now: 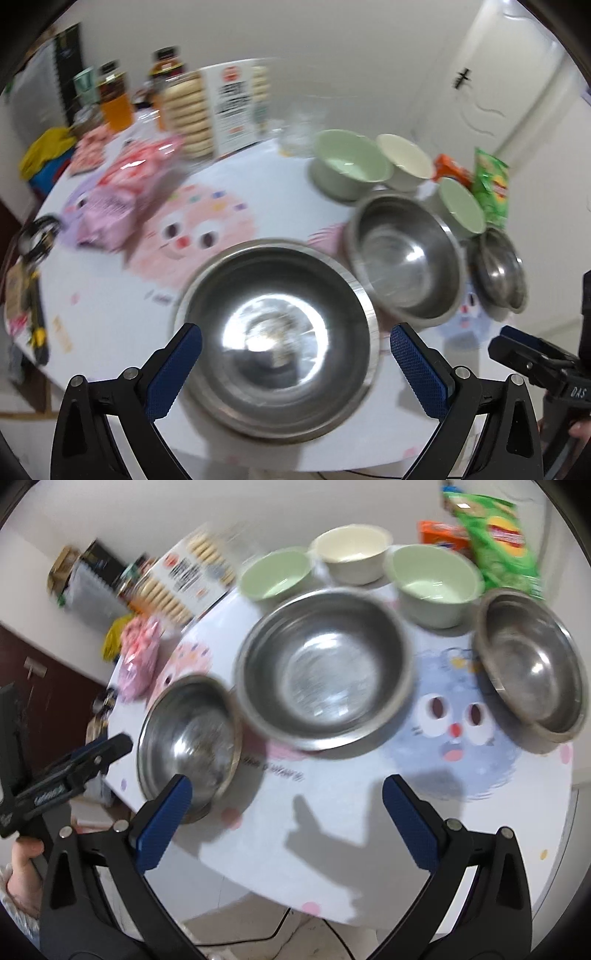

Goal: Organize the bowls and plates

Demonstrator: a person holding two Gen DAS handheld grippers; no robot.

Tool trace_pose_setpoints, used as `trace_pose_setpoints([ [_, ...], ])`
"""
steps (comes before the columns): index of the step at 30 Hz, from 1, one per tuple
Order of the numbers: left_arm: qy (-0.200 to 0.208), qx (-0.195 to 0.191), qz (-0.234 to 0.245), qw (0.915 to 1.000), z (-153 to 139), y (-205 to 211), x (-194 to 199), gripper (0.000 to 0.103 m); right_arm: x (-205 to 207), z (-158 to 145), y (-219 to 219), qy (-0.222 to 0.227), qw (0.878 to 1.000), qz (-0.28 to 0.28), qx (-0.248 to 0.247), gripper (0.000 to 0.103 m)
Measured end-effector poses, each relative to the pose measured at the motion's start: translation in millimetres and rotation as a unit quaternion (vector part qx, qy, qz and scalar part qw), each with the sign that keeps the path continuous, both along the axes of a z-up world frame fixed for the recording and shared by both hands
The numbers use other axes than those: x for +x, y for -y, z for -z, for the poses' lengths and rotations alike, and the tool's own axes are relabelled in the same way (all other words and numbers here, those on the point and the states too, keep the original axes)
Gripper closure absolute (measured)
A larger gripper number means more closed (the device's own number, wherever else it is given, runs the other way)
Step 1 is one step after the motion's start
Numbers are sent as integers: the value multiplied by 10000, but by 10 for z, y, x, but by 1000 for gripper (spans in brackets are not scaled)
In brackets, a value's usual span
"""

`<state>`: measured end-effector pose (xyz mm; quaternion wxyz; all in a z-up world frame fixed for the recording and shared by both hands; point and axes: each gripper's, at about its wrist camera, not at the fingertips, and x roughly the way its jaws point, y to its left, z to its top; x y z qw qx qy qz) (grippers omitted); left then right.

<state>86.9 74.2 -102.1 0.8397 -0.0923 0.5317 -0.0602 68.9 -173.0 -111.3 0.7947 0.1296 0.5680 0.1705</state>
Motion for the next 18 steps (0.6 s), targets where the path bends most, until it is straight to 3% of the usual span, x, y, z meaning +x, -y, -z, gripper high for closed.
trace_pose_setpoints([
  [7, -256, 226, 363, 9988, 13, 406, 403, 0, 177, 34, 339, -192, 9979, 594, -175, 0],
  [12, -608, 10, 398, 9974, 184, 504, 811, 0, 388, 139, 406, -344, 9946, 964, -164, 0],
  [18, -799, 124, 803, 9935, 337, 707, 1206, 1, 608, 319, 393, -571, 9906, 1234, -178, 1],
])
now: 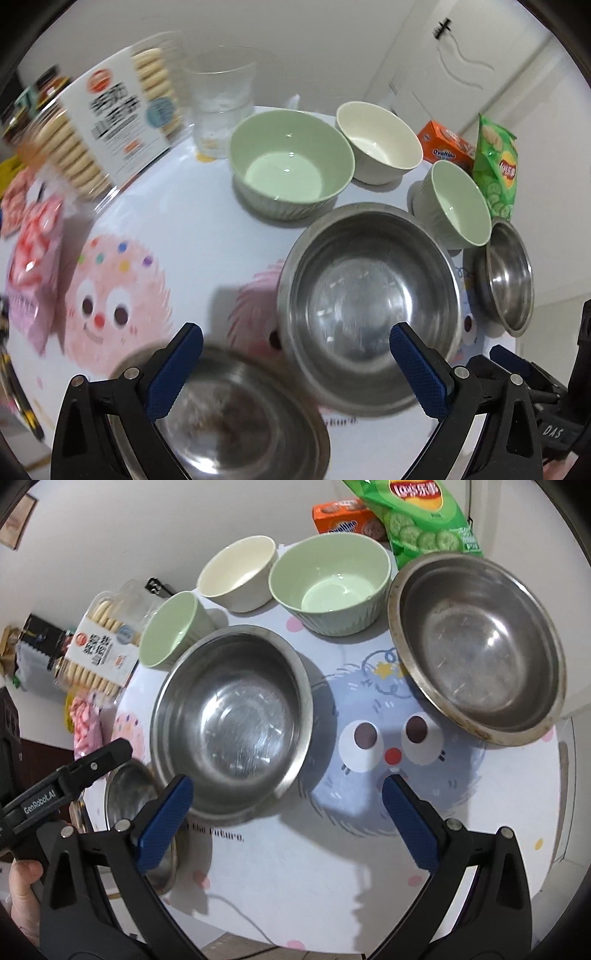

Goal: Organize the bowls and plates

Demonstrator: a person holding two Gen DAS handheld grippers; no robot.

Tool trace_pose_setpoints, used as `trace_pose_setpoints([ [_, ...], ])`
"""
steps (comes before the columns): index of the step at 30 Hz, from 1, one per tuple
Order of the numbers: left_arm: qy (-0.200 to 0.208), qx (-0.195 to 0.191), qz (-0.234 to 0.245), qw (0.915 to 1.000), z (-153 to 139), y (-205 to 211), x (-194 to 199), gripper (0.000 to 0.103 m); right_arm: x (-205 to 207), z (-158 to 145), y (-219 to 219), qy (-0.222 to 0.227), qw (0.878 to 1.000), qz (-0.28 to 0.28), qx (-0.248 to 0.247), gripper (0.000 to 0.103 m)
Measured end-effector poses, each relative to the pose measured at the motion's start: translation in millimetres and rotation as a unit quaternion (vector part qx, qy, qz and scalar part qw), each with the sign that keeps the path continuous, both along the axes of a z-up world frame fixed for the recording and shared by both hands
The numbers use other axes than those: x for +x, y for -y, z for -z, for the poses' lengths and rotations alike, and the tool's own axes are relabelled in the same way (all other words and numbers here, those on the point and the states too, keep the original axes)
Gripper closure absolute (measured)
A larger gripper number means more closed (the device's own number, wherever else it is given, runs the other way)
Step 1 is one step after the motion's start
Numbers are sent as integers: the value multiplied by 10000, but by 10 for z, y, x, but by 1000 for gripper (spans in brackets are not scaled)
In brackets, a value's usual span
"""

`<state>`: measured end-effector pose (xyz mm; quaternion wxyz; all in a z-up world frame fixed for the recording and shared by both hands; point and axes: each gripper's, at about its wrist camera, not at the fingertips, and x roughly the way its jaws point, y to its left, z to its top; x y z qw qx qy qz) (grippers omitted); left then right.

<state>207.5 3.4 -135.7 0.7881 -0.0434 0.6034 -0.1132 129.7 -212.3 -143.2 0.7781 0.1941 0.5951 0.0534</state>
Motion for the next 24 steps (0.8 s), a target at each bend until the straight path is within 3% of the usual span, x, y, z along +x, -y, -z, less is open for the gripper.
trace_pose_setpoints([
  [2, -90, -5, 119, 9999, 59, 43, 107, 3, 63, 79, 5, -96, 9998, 130, -96, 1],
  [9, -448, 84, 369, 9983, 276, 115, 328, 28, 188, 302, 48, -456, 9977, 448, -223, 11],
  [13, -607, 167, 452, 9970, 385, 146, 366, 50, 235, 420, 68, -691, 9960, 565, -48, 31],
  [16, -698, 8, 562, 9960, 435, 177, 371, 65, 267, 480, 63, -784, 9953, 560, -1, 44],
  [24, -646, 105, 677, 9956, 462, 250, 349, 83, 274, 515, 84, -804, 9951, 562, 146, 75],
])
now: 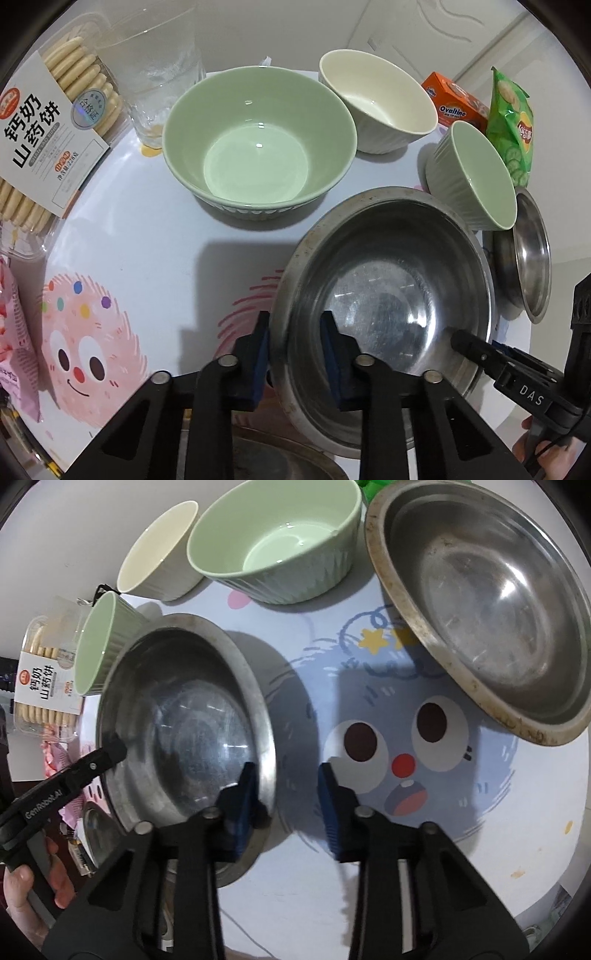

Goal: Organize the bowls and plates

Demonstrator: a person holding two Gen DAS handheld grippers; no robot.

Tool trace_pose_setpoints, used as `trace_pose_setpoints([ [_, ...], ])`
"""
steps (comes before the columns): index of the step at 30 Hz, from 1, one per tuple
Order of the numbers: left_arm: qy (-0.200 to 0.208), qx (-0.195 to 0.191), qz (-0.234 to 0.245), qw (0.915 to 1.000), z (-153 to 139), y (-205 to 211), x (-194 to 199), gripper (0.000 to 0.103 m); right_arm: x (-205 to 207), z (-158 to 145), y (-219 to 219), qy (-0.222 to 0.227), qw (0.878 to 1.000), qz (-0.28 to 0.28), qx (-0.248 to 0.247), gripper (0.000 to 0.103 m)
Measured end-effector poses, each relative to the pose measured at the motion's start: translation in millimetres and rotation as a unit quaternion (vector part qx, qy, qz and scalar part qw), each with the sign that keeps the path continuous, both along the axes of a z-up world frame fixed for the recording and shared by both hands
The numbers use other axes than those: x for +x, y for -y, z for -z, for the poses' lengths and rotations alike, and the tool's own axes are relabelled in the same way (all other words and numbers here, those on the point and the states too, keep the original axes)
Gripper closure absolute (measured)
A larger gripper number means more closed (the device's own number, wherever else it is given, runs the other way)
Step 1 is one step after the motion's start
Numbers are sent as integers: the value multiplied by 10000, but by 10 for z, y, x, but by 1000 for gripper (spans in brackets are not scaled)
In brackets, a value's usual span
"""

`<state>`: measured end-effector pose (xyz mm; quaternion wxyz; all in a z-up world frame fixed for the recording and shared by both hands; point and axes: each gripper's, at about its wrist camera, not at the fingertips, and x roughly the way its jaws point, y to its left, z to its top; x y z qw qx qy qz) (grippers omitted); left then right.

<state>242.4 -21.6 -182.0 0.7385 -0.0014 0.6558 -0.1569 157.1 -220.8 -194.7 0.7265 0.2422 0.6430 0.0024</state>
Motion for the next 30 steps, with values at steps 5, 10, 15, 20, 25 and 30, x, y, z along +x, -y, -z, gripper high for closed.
trace_pose_setpoints([
  [5, -81, -119, -137, 9998, 5, -64, -15, 90, -2, -40, -16, 82, 10000, -55, -14, 90],
  [10, 0, -212, -200, 9996, -77, -126, -94, 91, -43, -94, -23, 204, 9998, -65, -49, 90],
  [15, 88, -354, -341, 9988, -240, -192, -219, 91, -96, -284, 3, 381, 9991, -162, -83, 91],
  [20, 214, -449, -567, 9972, -433, -296, -400, 91, -140, -497, -28, 575, 9978, -323, -109, 91],
  [25, 400, -417, -843, 9948, -637, -504, -604, 91, -159, -696, -186, 756, 9951, -642, -59, 91],
  [30, 553, -304, -1195, 9908, -797, -805, -808, 91, -166, -812, -499, 855, 9906, -1072, 11, 91],
])
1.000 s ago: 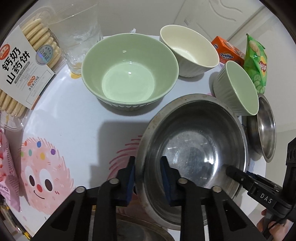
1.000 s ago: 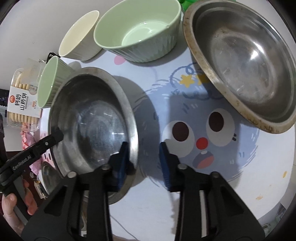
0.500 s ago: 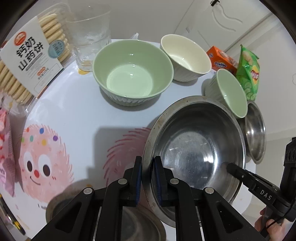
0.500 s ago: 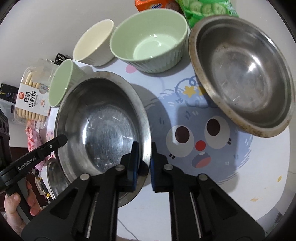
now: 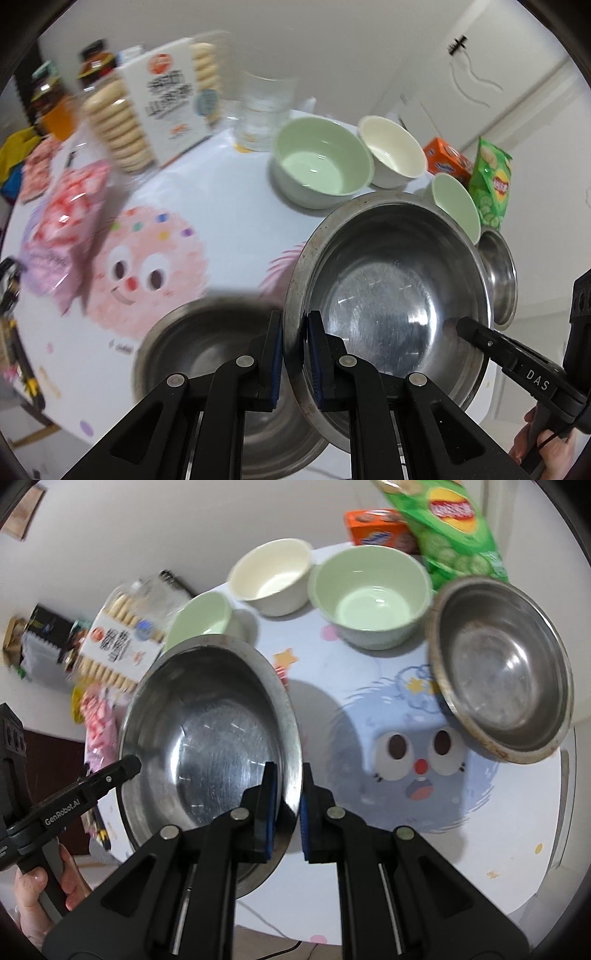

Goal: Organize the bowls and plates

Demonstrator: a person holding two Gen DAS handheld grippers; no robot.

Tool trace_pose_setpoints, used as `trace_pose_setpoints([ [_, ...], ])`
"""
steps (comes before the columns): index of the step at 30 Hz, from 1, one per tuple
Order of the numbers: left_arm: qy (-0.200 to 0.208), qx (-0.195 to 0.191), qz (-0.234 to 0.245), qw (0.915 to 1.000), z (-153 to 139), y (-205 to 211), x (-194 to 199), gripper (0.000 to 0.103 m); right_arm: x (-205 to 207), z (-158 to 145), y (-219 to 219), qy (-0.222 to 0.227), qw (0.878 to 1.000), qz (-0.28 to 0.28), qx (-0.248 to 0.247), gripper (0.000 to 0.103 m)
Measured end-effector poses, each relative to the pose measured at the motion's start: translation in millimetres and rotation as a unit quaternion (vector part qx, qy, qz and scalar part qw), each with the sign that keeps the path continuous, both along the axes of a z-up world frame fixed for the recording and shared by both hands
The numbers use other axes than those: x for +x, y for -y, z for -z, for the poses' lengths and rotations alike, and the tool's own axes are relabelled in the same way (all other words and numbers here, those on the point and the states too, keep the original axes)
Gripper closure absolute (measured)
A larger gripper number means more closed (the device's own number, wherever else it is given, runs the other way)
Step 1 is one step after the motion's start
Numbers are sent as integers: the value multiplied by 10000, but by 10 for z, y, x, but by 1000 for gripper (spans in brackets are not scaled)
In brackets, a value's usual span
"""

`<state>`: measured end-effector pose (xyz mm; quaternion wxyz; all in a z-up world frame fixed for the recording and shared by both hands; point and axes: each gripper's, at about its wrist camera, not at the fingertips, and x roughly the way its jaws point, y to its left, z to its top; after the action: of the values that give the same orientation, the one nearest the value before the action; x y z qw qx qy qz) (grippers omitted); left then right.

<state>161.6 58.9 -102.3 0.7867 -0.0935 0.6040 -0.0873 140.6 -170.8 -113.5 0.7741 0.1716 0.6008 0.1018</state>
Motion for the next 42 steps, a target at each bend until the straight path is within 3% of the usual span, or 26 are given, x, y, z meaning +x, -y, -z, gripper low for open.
trace_pose_setpoints([
  [6, -62, 87, -583, 9982, -15, -475, -262, 91, -55, -22, -375, -3, 9981, -603, 92, 91],
  [14, -310, 169, -1141, 9928, 179, -897, -597, 91, -186, 172, -880, -211, 9913, -1290, 120, 90],
  [23, -627, 218, -1281, 9895, 459, -1041, -719, 90, -231, 426, -1145, -495, 9864, -1565, -85, 90],
  [42, -928, 334, -1165, 9883, 712, -1075, -666, 86, -208, 516, -1390, -697, 9795, -1835, -459, 88],
])
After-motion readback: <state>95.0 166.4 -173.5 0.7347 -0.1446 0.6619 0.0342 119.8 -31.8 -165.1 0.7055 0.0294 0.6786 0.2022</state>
